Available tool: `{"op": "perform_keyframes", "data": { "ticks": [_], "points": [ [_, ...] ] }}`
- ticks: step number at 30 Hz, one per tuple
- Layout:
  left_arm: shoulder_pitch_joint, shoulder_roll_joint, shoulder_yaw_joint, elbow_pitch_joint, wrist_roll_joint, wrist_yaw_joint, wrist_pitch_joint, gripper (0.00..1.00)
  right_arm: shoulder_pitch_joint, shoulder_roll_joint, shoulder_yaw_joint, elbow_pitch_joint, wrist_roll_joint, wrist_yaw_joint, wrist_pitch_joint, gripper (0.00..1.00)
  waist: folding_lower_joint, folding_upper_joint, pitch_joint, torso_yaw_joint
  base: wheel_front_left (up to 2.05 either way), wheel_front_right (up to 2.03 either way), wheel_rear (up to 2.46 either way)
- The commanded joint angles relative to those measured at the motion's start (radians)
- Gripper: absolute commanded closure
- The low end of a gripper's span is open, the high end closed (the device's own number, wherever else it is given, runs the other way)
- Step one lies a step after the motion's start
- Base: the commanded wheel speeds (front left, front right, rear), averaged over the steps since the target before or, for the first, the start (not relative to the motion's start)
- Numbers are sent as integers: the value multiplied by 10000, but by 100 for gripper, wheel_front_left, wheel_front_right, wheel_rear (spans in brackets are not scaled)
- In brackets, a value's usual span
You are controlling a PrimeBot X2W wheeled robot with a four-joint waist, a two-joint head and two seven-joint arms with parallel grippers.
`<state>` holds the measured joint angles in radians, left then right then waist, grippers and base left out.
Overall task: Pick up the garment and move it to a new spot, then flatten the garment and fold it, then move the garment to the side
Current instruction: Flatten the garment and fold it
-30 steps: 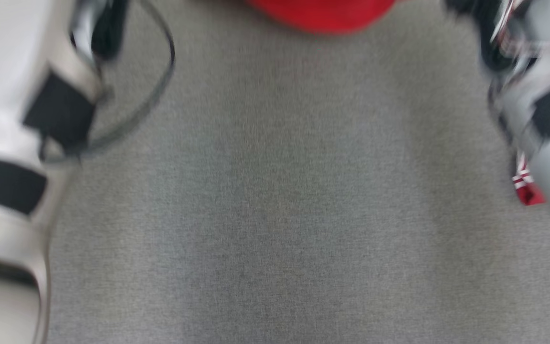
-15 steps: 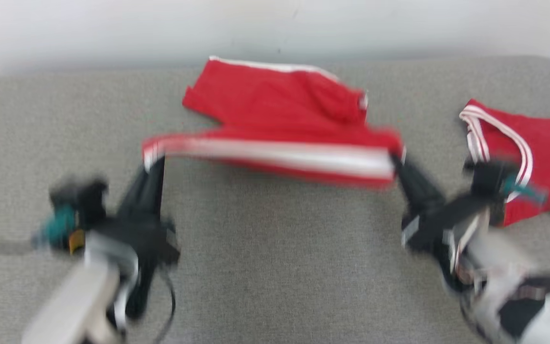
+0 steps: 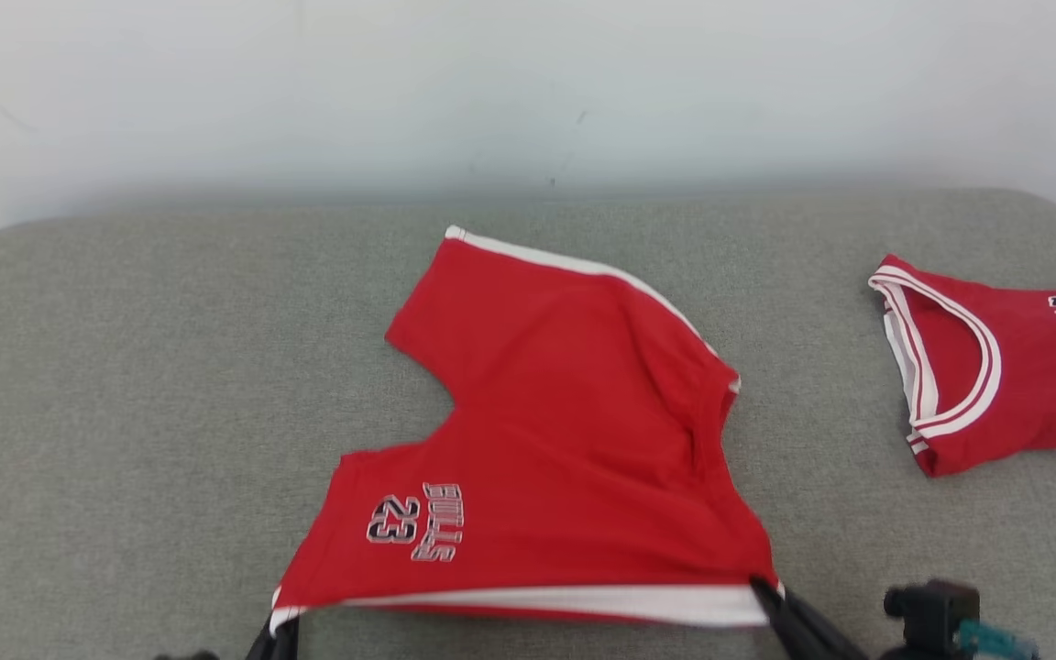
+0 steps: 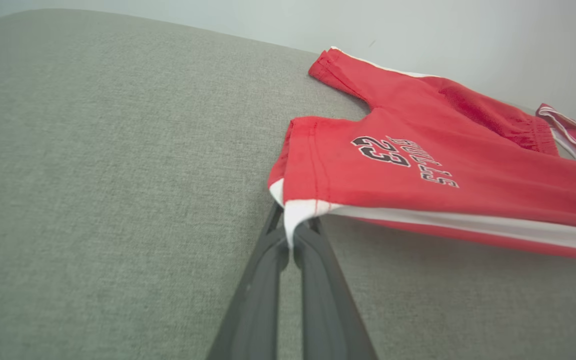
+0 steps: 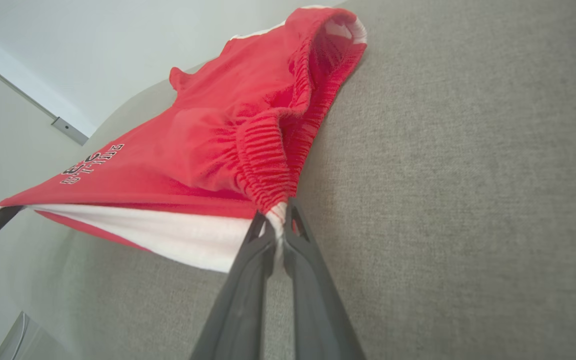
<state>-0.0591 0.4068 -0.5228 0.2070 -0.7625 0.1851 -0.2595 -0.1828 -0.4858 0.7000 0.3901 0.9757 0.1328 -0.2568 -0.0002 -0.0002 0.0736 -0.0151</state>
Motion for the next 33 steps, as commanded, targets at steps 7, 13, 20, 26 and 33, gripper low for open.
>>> {"op": "perform_keyframes", "data": {
  "ticks": [7,13,20,26,33],
  "points": [
    [935,159,431,448,1063,161,-69,100,1712,-35,-381,-738,-805,-41,422,100,2,2,-33,115,0,0,0],
    [537,162,758,204,1453,18,-68,100,1837,353,-1150,-1360,-1339,-41,396,100,2,2,152,-77,0,0,0],
    [-909,688,748,-427,1995,-225,364,100,1392,593,-2221,-2105,-1344,-41,619,100,2,2,450,-356,0,0,0],
    [-3403,1174,377,-320,2587,-866,1740,100,204,984,-2759,-2256,-1364,-39,1453,100,2,2,1101,-956,0,0,0],
    [-6277,1213,138,1229,2720,-1800,3086,100,-1673,1901,-2865,-1400,-1312,-35,1974,100,2,2,2045,-1767,0,0,0]
  ]
}}
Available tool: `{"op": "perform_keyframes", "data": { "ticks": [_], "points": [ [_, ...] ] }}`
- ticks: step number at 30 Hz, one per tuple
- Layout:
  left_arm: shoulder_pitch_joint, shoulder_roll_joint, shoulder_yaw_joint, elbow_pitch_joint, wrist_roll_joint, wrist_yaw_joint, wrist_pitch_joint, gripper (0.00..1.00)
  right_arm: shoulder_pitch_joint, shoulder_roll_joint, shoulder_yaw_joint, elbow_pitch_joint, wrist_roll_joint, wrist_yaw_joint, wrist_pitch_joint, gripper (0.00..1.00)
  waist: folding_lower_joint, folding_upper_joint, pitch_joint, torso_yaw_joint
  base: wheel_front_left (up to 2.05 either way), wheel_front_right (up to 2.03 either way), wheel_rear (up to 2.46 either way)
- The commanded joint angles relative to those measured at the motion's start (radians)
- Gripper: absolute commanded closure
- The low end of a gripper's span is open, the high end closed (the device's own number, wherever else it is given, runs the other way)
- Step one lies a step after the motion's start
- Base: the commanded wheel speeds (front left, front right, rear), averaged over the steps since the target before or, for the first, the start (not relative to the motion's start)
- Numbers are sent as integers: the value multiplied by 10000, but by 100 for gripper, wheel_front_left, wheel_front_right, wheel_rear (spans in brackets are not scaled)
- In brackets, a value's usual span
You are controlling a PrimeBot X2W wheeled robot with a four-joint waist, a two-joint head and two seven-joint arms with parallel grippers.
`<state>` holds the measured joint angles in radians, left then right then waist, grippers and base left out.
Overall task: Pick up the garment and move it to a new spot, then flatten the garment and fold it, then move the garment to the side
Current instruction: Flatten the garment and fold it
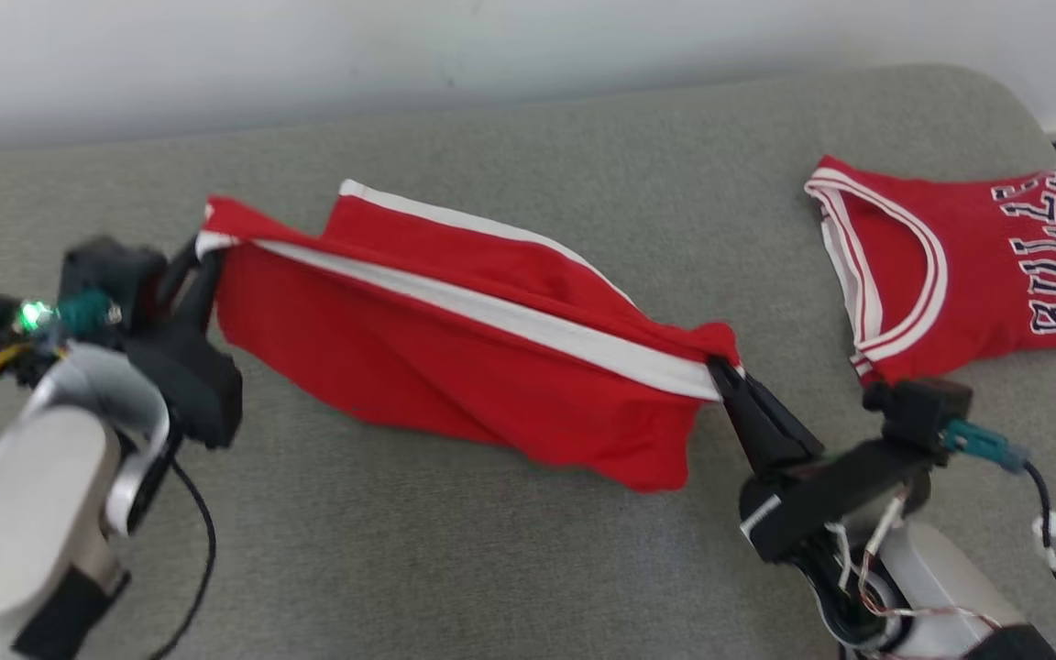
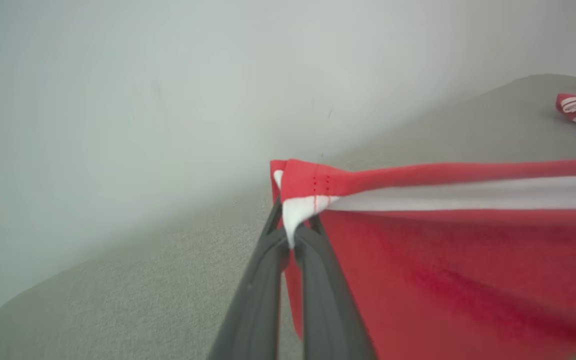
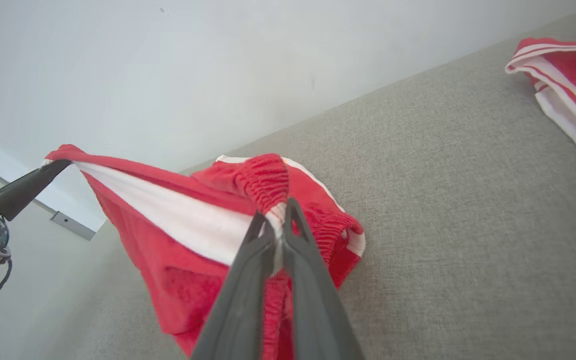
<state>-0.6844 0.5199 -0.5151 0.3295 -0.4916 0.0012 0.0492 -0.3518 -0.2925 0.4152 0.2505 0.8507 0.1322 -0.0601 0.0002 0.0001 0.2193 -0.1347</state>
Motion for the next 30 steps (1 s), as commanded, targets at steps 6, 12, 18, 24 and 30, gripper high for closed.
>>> {"op": "perform_keyframes", "data": {
  "ticks": [6,12,18,24,30],
  "points": [
    [-2134,10,-325,1680,371,-640,795,100,-1444,689,146,1214,-75,-29,-6,100,-2,-1,1279,-1100,0,0,0],
    [-3503,-158,-795,3501,622,-996,1260,100,-2599,1282,736,2394,-64,-28,-171,100,-2,-1,1697,-1620,0,0,0],
    [-4203,-407,-1118,4921,661,-1190,898,100,-3374,1659,1178,3405,201,-28,-622,100,-2,-1,1869,-1965,0,0,0],
    [-4567,-708,-1461,5969,703,-1258,468,100,-3830,1788,1679,4024,484,-28,-1004,100,-2,-1,1866,-1987,0,0,0],
    [-4568,-1059,-1567,6687,523,-1301,-371,0,-3808,1595,2028,4220,744,-26,-1579,0,-2,-1,1452,-1780,0,0,0]
  ]
}}
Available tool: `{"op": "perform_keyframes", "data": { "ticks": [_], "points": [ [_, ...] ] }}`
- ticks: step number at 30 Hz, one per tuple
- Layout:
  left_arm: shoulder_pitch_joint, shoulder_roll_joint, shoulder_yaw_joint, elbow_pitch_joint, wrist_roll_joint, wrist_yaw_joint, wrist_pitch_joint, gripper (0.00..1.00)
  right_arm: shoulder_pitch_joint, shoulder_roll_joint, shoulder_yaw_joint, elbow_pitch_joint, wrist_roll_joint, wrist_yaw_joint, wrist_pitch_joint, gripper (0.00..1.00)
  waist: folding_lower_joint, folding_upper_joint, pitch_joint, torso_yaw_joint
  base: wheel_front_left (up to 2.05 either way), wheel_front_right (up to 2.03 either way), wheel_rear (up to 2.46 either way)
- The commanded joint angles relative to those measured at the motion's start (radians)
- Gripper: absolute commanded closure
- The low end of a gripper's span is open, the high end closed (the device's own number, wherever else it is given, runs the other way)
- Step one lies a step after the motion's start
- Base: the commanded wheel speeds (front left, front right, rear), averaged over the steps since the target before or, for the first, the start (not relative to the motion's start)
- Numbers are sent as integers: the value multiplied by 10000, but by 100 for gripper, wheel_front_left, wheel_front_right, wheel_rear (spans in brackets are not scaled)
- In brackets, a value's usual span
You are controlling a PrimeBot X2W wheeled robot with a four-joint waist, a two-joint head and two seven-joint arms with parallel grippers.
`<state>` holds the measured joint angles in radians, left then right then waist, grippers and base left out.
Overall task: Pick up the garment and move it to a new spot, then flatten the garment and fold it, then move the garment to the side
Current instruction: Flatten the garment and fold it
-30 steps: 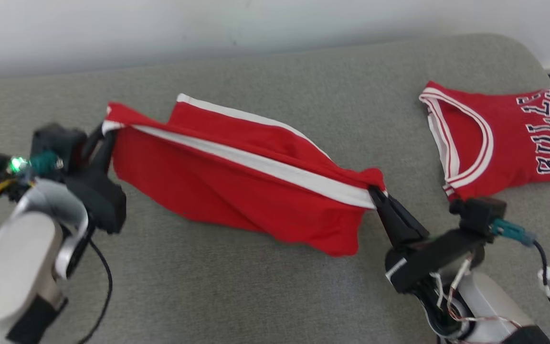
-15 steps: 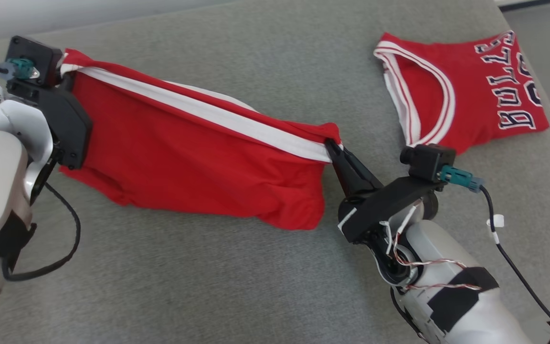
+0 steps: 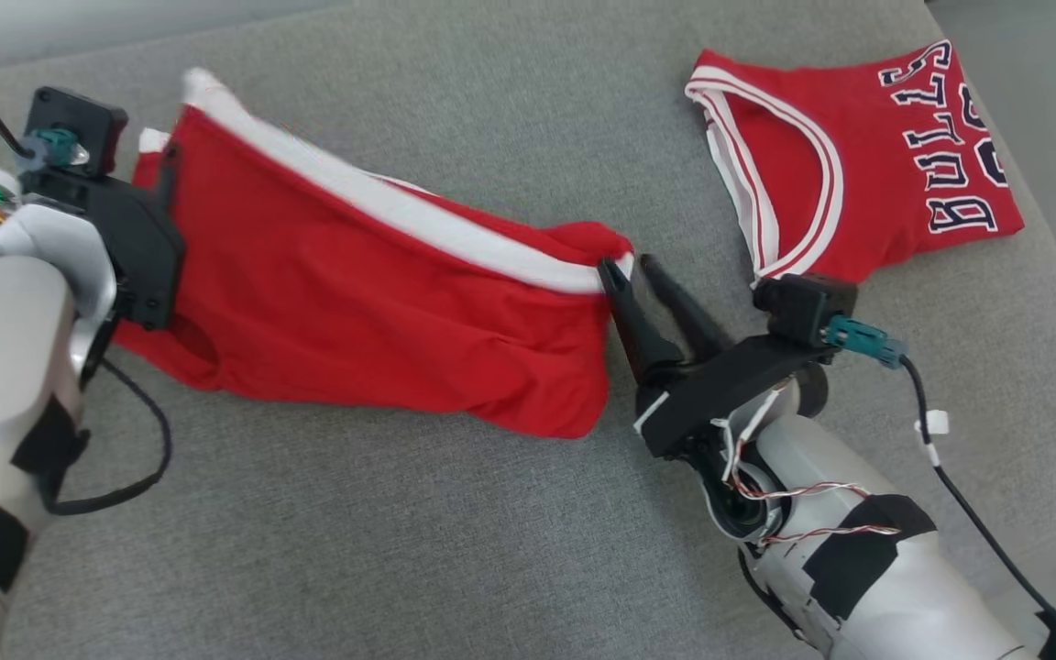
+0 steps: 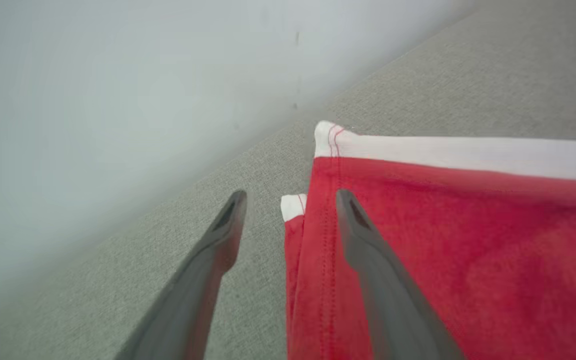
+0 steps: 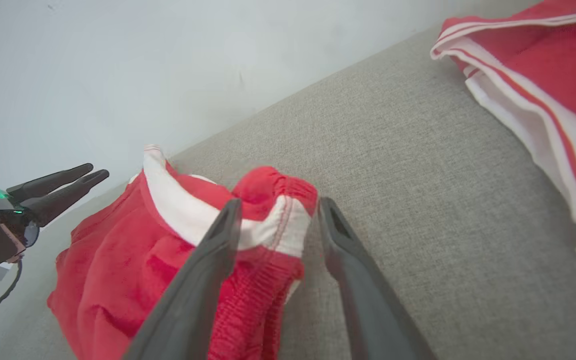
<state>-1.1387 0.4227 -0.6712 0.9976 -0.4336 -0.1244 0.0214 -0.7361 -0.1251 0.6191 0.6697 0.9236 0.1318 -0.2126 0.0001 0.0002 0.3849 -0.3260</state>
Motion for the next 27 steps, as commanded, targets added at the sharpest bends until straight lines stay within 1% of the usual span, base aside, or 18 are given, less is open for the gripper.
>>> {"op": "perform_keyframes", "data": {
  "ticks": [1,4,7,9,13,17,19,21,23,25,27],
  "points": [
    [-25,-86,-6,6,-56,-45,-93,0,35,-79,-11,28,16,-22,-55,0,-1,-2,-204,133,0,0,0],
    [185,-219,62,248,-307,-58,-538,0,268,-308,-8,24,67,-22,-302,0,-1,-2,-522,283,0,0,0],
    [573,-403,270,384,-656,-67,-1352,0,555,-703,-334,-331,-331,-22,-518,0,-1,-2,-928,479,0,0,0],
    [755,-447,455,386,-851,-36,-1860,0,821,-910,-986,-820,-796,-22,-529,0,-1,-2,-1079,585,0,0,0],
    [1261,-576,747,192,-1047,326,-2591,0,2060,-937,-2571,-2363,-2526,-22,-516,0,-1,-2,-1293,751,0,0,0],
    [1966,-815,1061,-334,-1172,834,-2843,0,3621,-643,-3812,-3992,-4245,-22,-517,0,-1,-2,-1410,952,0,0,0],
    [2294,-919,1207,-570,-1247,986,-2858,0,4382,-377,-4329,-4677,-4831,-22,-518,0,-1,-2,-1406,1026,0,0,0],
    [2648,-1034,1374,-731,-1358,1061,-2867,0,5056,-24,-4725,-5205,-5208,-22,-518,0,-1,-2,-1379,1058,0,0,0],
    [2968,-1157,1459,-782,-1392,1128,-2869,0,5624,196,-5034,-5507,-5414,-22,-519,0,-1,-2,-1338,1065,0,0,0],
    [3123,-1266,1477,-734,-1364,1179,-2862,0,6013,402,-5152,-5636,-5498,-22,-519,0,-1,-2,-1259,1037,0,0,0],
    [3235,-1260,1496,-481,-1354,1257,-2862,0,6213,543,-5096,-5685,-5603,-22,-519,0,-1,-2,-1170,939,0,0,0]
  ]
}}
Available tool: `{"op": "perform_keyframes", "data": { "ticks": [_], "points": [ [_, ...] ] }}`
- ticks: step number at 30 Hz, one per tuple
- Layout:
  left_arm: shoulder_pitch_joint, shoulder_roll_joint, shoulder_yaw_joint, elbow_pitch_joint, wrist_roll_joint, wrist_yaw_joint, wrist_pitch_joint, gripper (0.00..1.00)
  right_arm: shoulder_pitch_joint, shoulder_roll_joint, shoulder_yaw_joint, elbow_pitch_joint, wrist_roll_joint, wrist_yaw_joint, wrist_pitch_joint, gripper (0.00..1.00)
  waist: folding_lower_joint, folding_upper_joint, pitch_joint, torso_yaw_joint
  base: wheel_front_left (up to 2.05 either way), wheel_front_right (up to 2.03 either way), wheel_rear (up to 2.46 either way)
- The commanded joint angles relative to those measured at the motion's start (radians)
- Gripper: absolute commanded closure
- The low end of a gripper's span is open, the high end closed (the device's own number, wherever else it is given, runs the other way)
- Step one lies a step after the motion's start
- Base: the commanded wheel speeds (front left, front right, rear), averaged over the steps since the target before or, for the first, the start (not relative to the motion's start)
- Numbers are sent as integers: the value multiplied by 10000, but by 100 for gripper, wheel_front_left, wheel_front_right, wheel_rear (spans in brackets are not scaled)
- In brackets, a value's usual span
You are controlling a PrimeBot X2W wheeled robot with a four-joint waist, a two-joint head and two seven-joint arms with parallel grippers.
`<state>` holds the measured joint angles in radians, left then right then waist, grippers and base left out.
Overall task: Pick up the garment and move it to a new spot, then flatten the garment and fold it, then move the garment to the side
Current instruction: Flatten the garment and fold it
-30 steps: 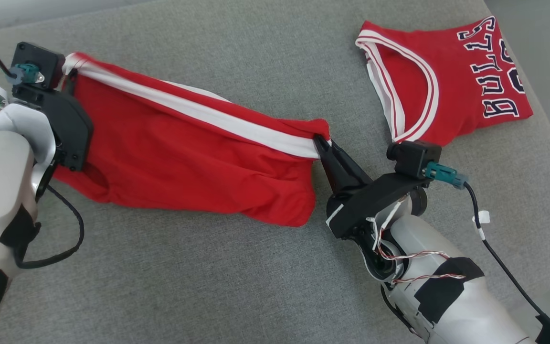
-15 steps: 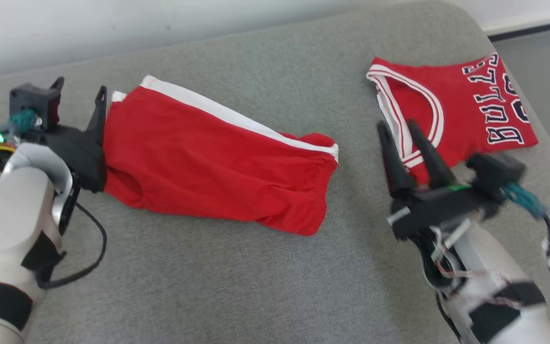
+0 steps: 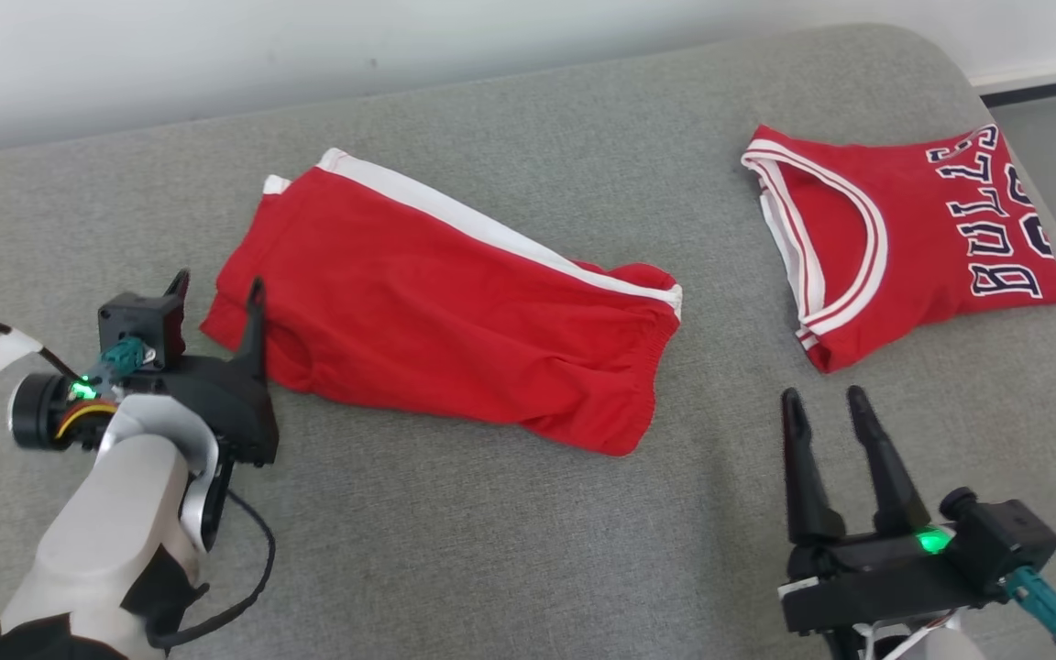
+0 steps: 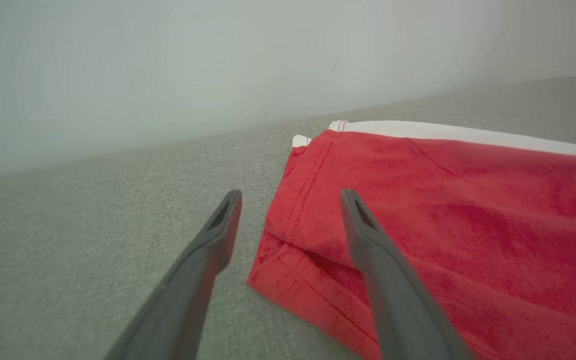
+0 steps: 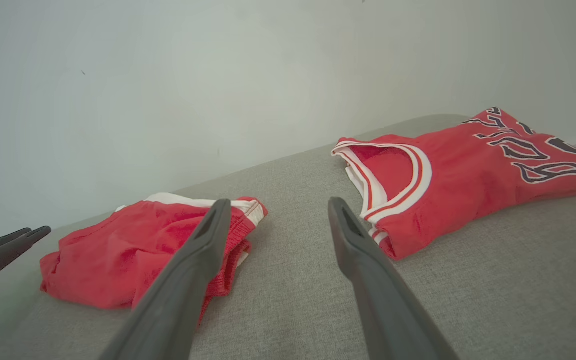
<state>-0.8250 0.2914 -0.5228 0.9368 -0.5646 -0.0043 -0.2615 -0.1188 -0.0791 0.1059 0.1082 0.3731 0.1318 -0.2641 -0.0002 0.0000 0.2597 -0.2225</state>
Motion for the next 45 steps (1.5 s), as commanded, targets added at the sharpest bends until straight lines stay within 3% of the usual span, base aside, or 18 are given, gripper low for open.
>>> {"op": "perform_keyframes", "data": {
  "ticks": [1,20,21,22,28,37,45],
  "points": [
    [107,35,-8,241,-21,60,-34,0,115,128,84,-78,-105,-22,-5,0,2,0,126,-158,0,0,0],
    [-841,-245,-113,2629,-89,63,540,0,-52,296,429,134,-91,-22,-5,0,2,0,441,-811,0,0,0],
    [-868,-258,-169,2725,-25,87,569,60,-56,295,424,139,-86,-22,-5,0,2,0,413,-806,0,0,0],
    [-854,-300,-194,2785,-33,49,586,100,-65,293,418,140,-93,-22,-5,0,2,0,369,-790,0,0,0],
    [-639,-541,-205,3016,-166,92,322,100,174,293,413,135,-97,-22,-5,0,2,0,-124,-529,0,0,0],
    [244,-1208,-22,2900,-494,-159,32,100,976,285,254,327,-350,-22,-5,0,2,0,-1351,437,0,0,0],
    [1636,-1505,91,1806,-362,153,-31,100,1556,287,88,318,-443,-22,-5,0,2,0,-1857,1120,0,0,0]
  ]
}}
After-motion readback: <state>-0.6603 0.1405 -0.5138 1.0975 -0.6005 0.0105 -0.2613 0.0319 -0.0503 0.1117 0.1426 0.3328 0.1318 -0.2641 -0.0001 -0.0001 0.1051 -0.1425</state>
